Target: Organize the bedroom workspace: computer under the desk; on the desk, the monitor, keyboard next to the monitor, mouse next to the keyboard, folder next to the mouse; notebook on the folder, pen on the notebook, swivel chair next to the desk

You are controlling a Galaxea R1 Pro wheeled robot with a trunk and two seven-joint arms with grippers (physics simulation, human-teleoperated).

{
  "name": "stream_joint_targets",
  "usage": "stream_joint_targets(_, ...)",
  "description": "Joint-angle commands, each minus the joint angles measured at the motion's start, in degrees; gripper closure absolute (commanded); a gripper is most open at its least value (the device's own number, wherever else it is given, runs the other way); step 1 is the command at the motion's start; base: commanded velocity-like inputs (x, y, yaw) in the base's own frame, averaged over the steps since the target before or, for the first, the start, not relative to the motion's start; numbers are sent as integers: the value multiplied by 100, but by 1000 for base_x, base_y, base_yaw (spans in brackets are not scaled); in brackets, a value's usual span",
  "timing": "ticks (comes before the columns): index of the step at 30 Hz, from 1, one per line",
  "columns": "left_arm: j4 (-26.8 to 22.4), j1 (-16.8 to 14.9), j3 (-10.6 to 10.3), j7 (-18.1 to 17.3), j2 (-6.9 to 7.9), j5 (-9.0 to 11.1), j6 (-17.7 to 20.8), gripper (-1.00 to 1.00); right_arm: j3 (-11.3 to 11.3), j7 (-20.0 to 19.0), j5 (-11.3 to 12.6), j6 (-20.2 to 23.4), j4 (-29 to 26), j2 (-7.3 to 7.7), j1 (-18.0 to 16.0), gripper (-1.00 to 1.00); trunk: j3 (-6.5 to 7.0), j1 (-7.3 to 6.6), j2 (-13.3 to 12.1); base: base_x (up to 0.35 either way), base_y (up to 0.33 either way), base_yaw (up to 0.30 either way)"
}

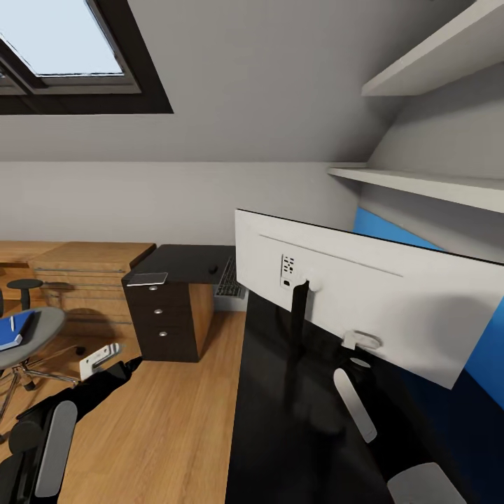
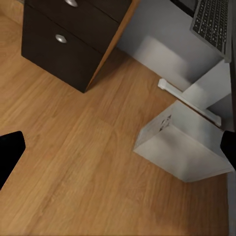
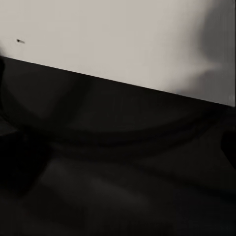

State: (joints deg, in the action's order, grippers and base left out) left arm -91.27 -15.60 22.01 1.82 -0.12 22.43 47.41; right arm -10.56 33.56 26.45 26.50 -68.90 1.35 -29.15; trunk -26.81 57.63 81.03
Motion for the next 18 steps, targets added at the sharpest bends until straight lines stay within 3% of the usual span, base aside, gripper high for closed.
stream_joint_targets(1,-5,-5,8,19,7,60,31,-100,19,53,45,15,1,19,-7,-100,-7,0,4,0,0,0)
stream_joint_targets(7,-5,-5,8,20,38,192,31,-100,274,54,46,12,74,172,-17,-100,-7,0,4,0,0,0)
stream_joint_targets(10,-5,-5,6,20,47,239,31,-100,454,51,52,5,130,400,-22,-100,-7,0,4,0,0,0)
stream_joint_targets(18,1,-5,5,20,62,244,31,-100,569,46,53,-16,286,589,-35,-100,-7,0,4,0,0,0)
